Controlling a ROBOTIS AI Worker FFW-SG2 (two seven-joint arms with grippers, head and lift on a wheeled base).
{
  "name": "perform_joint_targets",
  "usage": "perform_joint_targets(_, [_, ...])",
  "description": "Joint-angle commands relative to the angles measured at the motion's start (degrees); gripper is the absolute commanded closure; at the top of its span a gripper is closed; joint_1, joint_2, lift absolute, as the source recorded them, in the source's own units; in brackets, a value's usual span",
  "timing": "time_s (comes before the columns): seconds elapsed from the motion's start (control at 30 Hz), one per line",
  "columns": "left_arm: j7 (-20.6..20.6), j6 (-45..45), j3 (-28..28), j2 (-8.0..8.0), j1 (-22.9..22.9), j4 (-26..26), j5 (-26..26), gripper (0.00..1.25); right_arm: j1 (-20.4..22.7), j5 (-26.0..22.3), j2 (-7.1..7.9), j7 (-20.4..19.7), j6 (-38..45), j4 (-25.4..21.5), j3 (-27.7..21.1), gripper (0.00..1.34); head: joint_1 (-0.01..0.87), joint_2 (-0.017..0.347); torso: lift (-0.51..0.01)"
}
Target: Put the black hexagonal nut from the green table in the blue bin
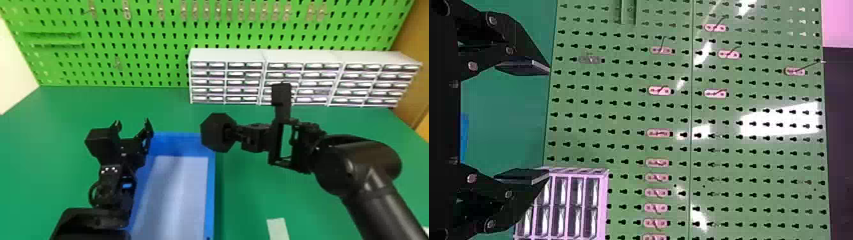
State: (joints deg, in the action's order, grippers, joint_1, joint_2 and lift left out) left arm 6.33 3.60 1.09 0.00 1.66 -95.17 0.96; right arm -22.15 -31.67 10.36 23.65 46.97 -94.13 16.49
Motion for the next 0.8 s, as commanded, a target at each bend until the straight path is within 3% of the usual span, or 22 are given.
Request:
perform_joint_targets(0.0, [0.0,0.0,-0.1,-0.15,0.0,0.0,0.0,0.51,-1.1,-2.2,0.45,-0.1,0.1,0.4,3.5,1.05,0.657,0.057,-0.095])
perform_joint_targets(0.43, [0.2,0.0,-0.1,-0.15,0.0,0.0,-0.1,0.51,-2.6,-8.4,1.15,-1.8,0.0,1.0,11.8,1.05,0.657,0.057,-0.095])
perform_joint_targets(0.63, [0.2,0.0,0.0,-0.15,0.0,0.0,-0.1,0.51,-2.9,-9.2,1.15,-2.0,0.1,1.1,13.3,1.05,0.657,0.057,-0.095])
perform_joint_targets(0.67, [0.2,0.0,0.0,-0.15,0.0,0.0,-0.1,0.51,-3.0,-9.2,1.15,-2.0,0.4,1.1,13.3,1.03,0.657,0.057,-0.095])
perform_joint_targets(0.77, [0.2,0.0,-0.1,-0.15,0.0,0.0,-0.1,0.51,-3.2,-9.0,1.24,-2.5,1.5,1.1,13.5,0.78,0.657,0.057,-0.095])
